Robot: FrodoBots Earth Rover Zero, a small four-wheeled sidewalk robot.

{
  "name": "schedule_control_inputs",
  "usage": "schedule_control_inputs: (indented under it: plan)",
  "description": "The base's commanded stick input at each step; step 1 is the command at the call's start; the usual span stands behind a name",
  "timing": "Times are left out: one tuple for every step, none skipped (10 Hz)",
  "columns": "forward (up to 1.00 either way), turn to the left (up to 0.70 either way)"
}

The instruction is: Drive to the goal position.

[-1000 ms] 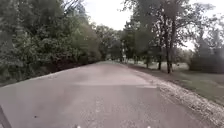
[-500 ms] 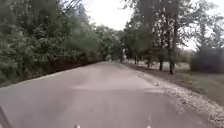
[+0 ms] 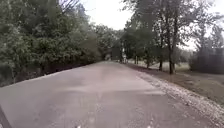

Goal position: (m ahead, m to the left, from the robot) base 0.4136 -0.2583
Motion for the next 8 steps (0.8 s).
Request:
schedule_control_inputs:
  plan:
    - [0.0,0.0]
    - [0.0,0.0]
    - [0.08,0.0]
    - [0.35,0.0]
    - [0.62,0.0]
    - [0.7,0.0]
    - [0.7,0.0]
    - [0.7,0.03]
